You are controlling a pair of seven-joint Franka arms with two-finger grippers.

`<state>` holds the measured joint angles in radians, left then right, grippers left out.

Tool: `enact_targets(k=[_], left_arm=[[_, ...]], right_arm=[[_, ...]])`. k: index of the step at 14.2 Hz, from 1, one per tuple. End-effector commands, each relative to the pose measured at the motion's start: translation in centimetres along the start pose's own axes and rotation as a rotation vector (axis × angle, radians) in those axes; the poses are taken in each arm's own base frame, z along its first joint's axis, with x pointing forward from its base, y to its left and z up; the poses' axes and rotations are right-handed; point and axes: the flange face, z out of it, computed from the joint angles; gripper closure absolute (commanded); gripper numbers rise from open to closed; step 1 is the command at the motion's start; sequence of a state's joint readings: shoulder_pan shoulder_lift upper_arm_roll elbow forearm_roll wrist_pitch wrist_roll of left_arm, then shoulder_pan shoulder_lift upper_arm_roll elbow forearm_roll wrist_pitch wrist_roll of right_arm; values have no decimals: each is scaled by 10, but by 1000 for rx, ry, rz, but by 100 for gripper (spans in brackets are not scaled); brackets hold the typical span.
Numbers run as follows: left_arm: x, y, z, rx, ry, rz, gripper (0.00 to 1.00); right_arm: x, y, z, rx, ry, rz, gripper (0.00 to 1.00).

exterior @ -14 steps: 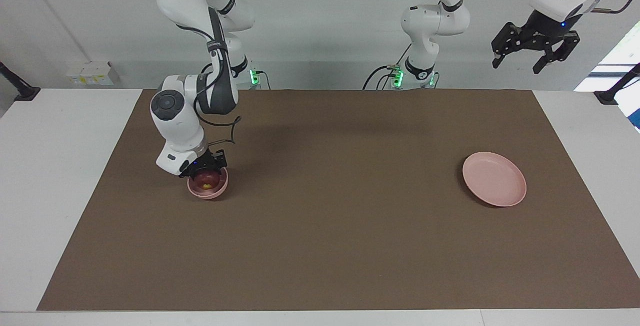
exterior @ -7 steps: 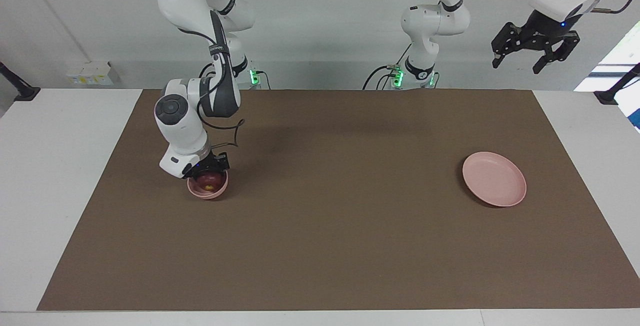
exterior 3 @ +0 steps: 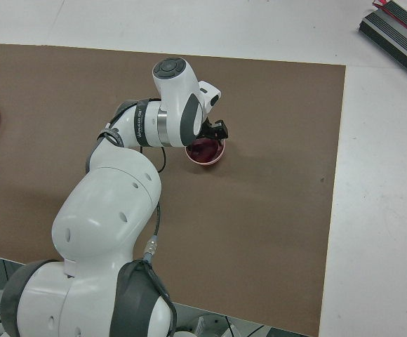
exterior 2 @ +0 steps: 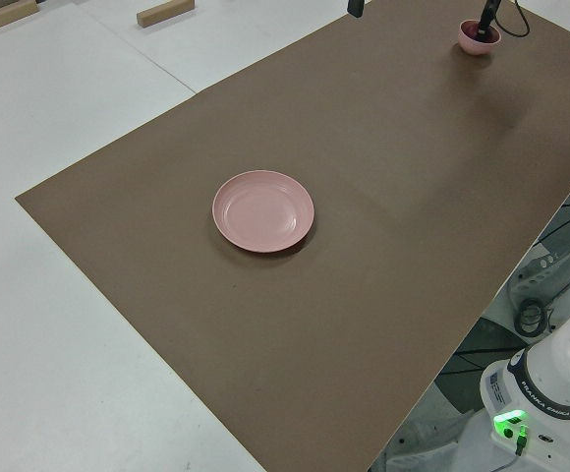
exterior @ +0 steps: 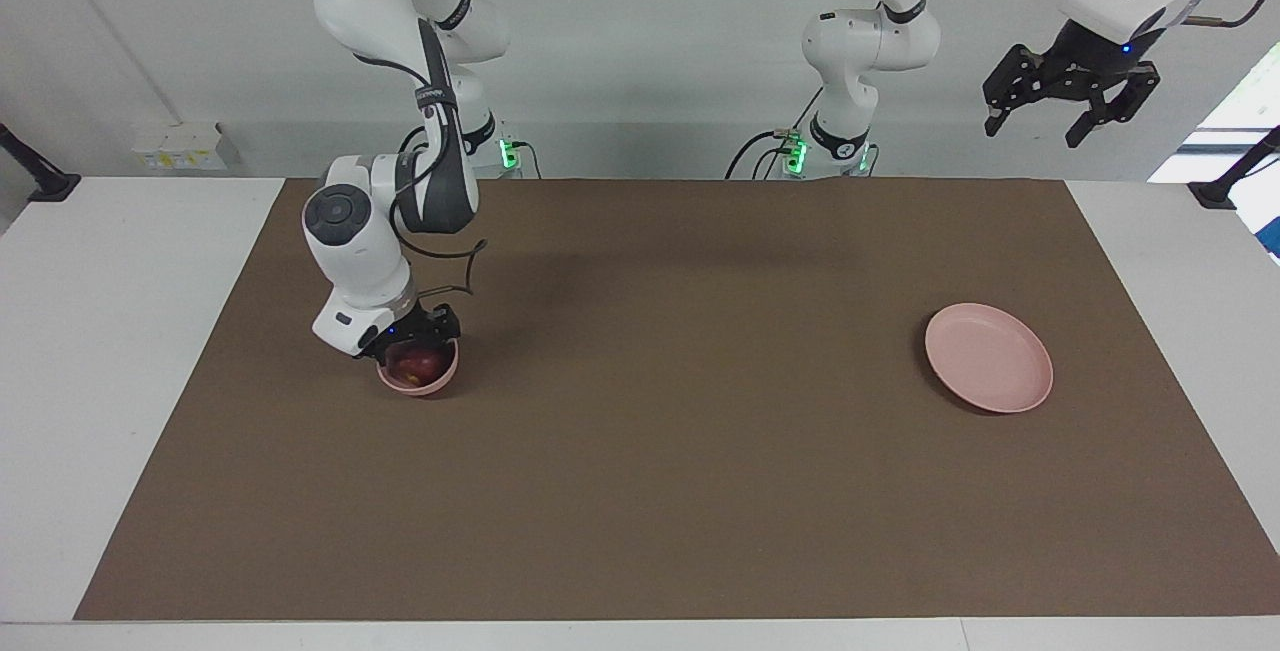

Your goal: Move apple from plate to bowl

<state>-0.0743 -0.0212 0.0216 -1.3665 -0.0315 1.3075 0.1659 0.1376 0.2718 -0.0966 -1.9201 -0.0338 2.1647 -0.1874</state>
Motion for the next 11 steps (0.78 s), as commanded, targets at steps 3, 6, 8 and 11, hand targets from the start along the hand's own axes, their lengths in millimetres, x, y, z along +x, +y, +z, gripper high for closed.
enact_targets(k=[3, 6, 8, 11], left_arm=[[-4, 1, -2, 14, -8, -7, 0], [-4, 1, -1, 14, -9, -7, 0], [-4, 1, -2, 14, -8, -7, 0], [-4, 1, -2, 14, -8, -7, 0]], right_arm=[[-6, -4, -74, 4, 88, 155, 0], [-22, -13, -147, 17, 65, 285, 0], [-40, -8, -200, 24, 52, 325, 0], [-62, -2, -256, 43, 45, 373, 0]])
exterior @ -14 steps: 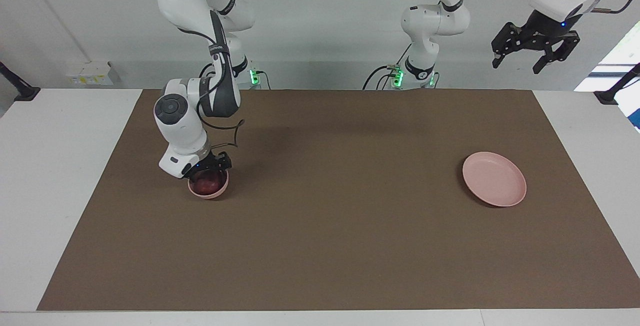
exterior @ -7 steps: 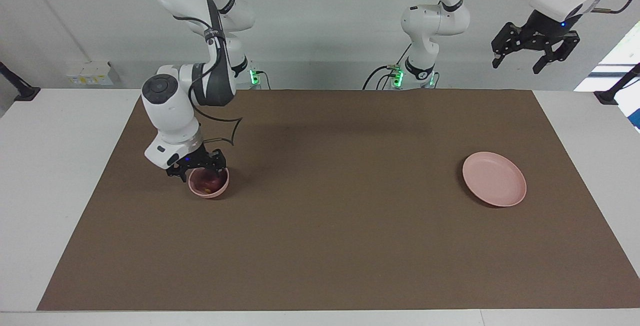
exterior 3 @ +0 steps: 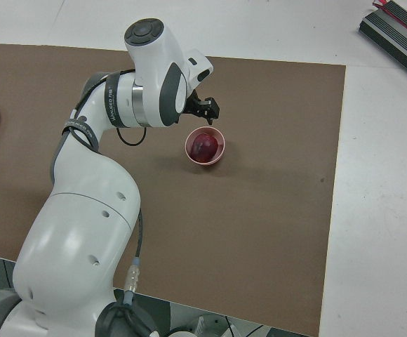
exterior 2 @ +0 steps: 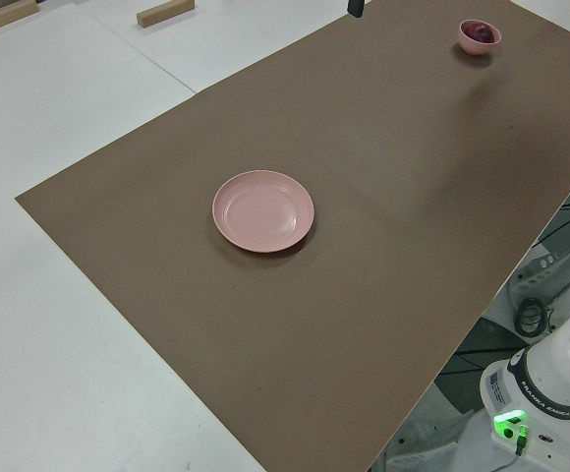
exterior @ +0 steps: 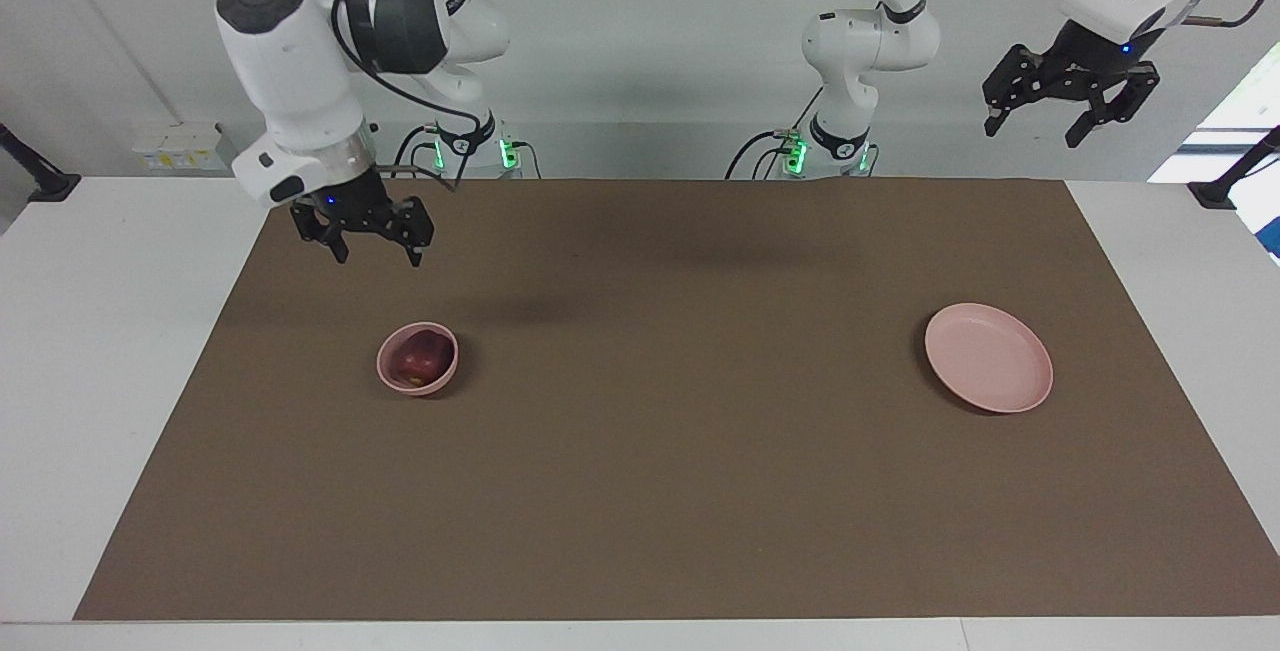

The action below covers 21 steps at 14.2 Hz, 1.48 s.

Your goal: Move apple from plate to bowl

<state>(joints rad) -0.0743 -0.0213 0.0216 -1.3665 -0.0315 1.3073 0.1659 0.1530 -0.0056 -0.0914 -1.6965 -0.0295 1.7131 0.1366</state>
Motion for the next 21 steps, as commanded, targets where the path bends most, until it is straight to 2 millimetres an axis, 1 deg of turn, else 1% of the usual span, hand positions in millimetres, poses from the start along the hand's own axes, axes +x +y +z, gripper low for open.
enact_targets(k=[1, 4, 5, 6, 7, 8, 11, 16, 18, 21], left_arm=[[-4, 1, -2, 14, -8, -7, 0], [-4, 1, -2, 14, -8, -7, 0], [-4, 1, -2, 14, -8, -7, 0], [-4, 1, -2, 14, -8, -7, 0], [-4, 1, -1, 14, -9, -7, 0], [-4, 1, -2, 14, -8, -7, 0], [-4, 1, -2, 14, -8, -7, 0], [-4, 1, -2, 14, -8, -7, 0], [-4, 1, -1, 14, -9, -7, 0], [-4, 1, -2, 14, -8, -7, 0]], right_arm=[[-9, 13, -44, 15, -18, 67, 0], [-25, 25, -88, 7, -14, 84, 0], [-31, 33, -99, 5, -8, 85, 0], [-35, 40, -105, 4, 3, 95, 0], [-43, 46, -108, 18, 5, 108, 0], [-49, 48, -103, 21, -9, 109, 0], [-55, 53, -101, 26, -17, 115, 0], [-55, 52, -100, 28, -25, 65, 0], [-59, 50, -99, 39, -58, 62, 0], [-60, 50, -99, 38, -63, 64, 0]])
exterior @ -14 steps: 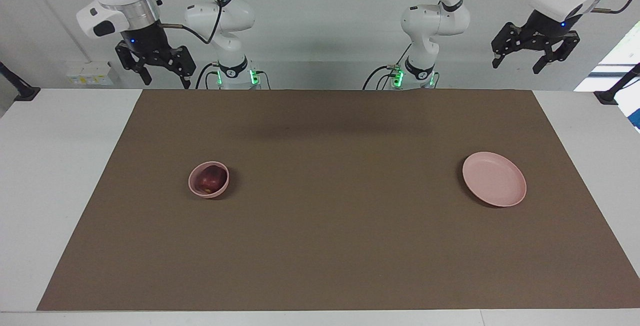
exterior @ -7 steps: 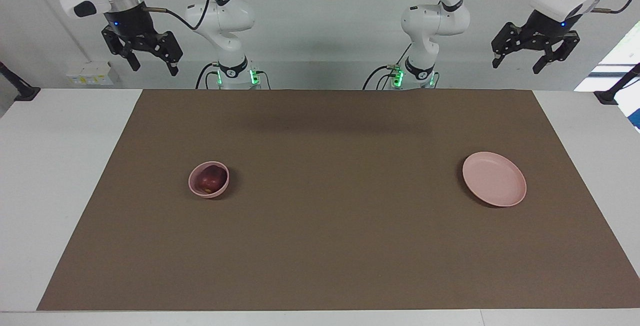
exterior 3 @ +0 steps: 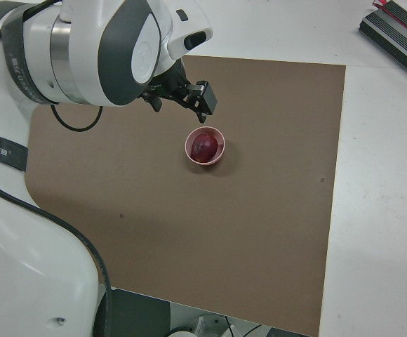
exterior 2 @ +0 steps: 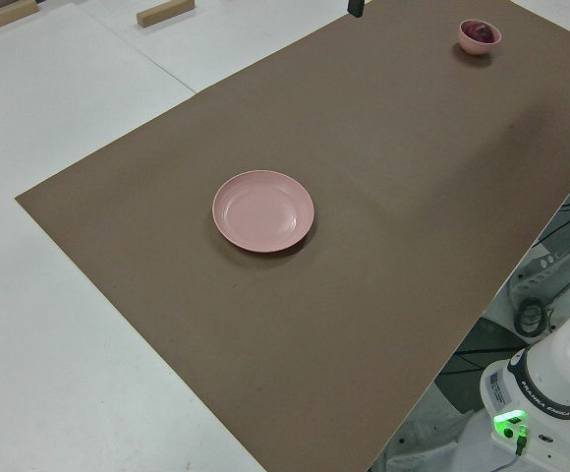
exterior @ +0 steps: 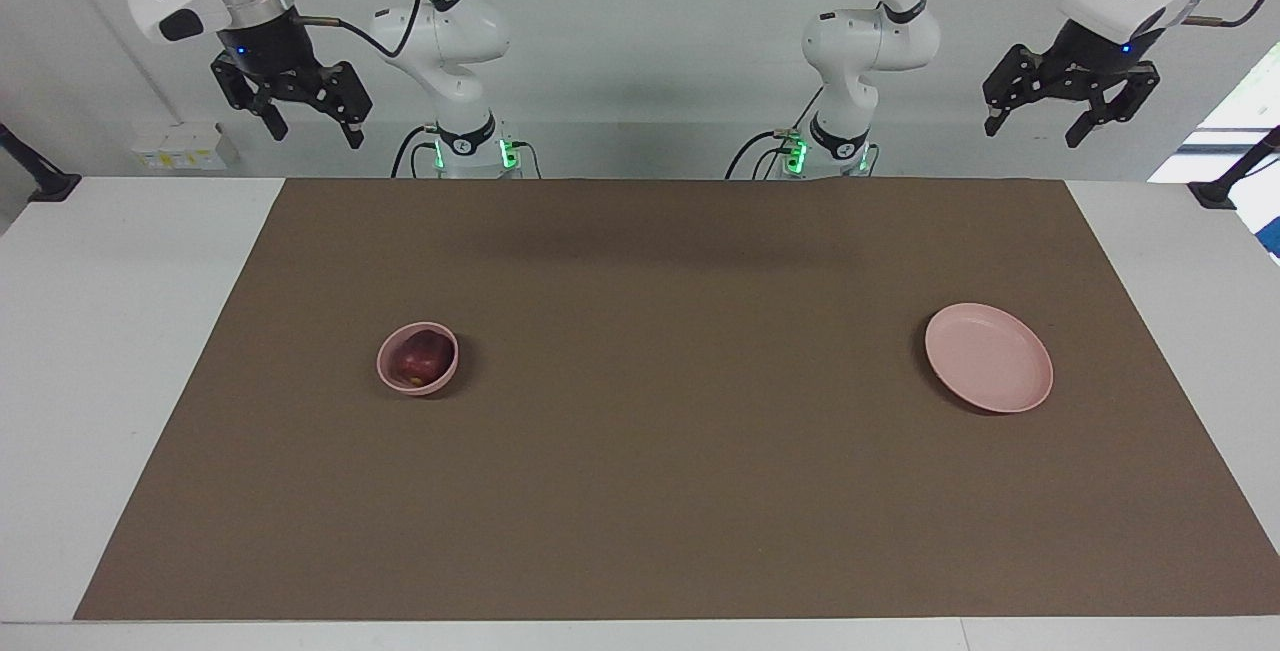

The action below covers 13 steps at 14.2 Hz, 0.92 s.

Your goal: Move apple from plate to bowl

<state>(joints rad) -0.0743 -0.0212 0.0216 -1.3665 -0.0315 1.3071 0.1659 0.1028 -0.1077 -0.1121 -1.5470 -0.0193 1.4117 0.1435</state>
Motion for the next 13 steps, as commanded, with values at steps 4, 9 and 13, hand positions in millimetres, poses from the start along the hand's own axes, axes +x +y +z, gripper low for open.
enact_targets(k=[4, 9, 13], left_arm=[[-4, 1, -2, 14, -7, -8, 0], [-4, 1, -2, 14, -7, -7, 0], [-4, 1, -2, 14, -7, -7, 0]], right_arm=[[-5, 3, 1, 5, 7, -71, 0], [-3, 1, 0, 8, 24, -89, 0], [-2, 3, 1, 7, 22, -86, 0]])
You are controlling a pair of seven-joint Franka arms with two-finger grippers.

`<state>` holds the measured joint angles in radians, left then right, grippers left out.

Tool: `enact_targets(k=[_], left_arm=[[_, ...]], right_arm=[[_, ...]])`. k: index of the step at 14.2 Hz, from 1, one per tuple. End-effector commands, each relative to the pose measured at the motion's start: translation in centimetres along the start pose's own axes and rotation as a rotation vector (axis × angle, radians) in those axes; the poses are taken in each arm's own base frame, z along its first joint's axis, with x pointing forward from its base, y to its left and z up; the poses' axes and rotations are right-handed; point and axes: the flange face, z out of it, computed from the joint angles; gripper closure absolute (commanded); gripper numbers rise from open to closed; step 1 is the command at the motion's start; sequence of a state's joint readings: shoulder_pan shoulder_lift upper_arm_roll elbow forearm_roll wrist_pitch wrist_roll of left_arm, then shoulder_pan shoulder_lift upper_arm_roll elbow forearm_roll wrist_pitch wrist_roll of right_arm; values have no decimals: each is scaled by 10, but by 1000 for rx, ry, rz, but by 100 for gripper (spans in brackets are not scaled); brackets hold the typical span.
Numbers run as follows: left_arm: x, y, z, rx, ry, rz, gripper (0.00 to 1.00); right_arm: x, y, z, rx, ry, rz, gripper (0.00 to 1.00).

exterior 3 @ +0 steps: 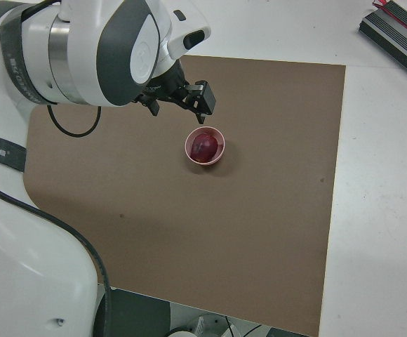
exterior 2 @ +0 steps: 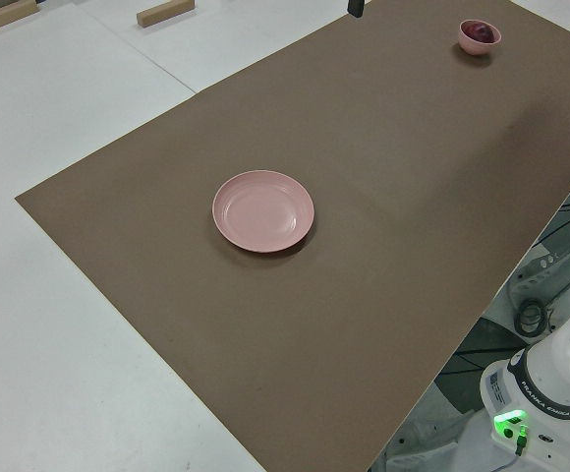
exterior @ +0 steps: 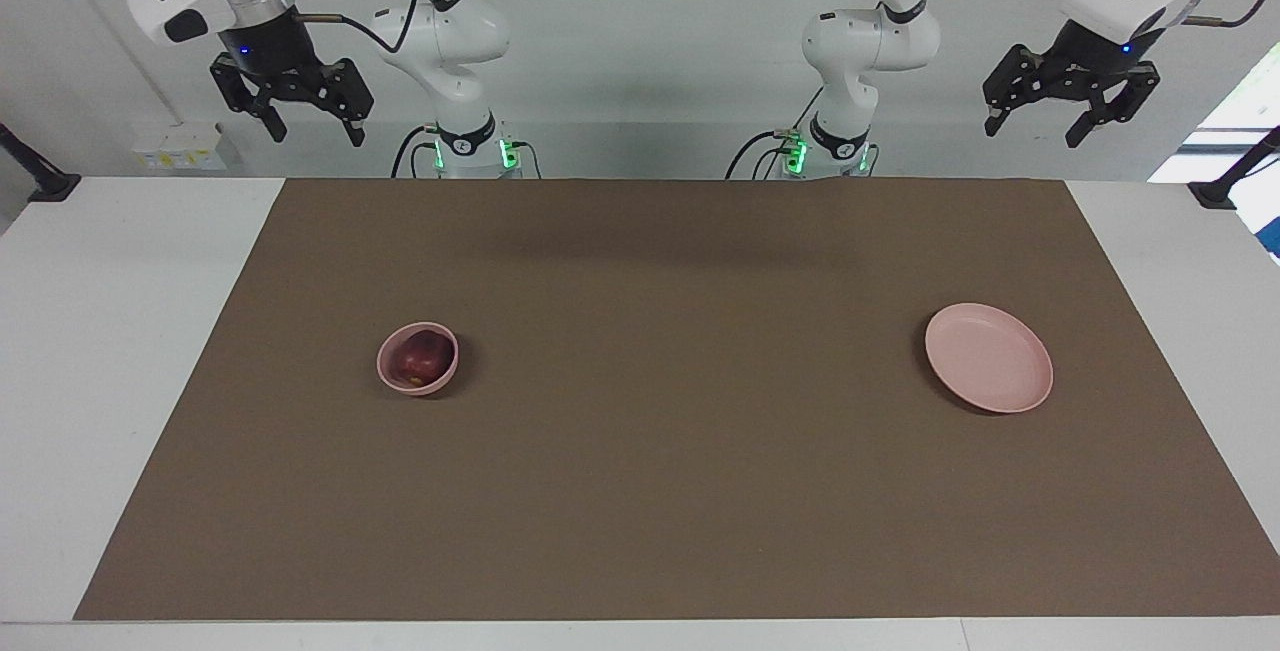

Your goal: Move apple from plate to bowl

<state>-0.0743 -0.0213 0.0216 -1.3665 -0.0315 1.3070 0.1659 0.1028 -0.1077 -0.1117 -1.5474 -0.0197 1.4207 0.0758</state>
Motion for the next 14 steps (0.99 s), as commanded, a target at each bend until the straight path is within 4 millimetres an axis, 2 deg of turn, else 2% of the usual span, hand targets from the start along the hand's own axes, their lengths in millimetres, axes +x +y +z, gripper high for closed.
enact_targets(k=[1, 4, 8, 14], left_arm=[[-4, 1, -2, 14, -7, -7, 0], [-4, 1, -2, 14, -7, -7, 0], [-4, 1, -2, 14, -7, -7, 0], [-4, 1, -1, 14, -9, -13, 0]], right_arm=[[-3, 5, 1, 4, 14, -15, 0], [-3, 5, 2, 5, 9, -7, 0], [11, 10, 0, 4, -1, 5, 0], [9, 10, -1, 3, 10, -1, 0]])
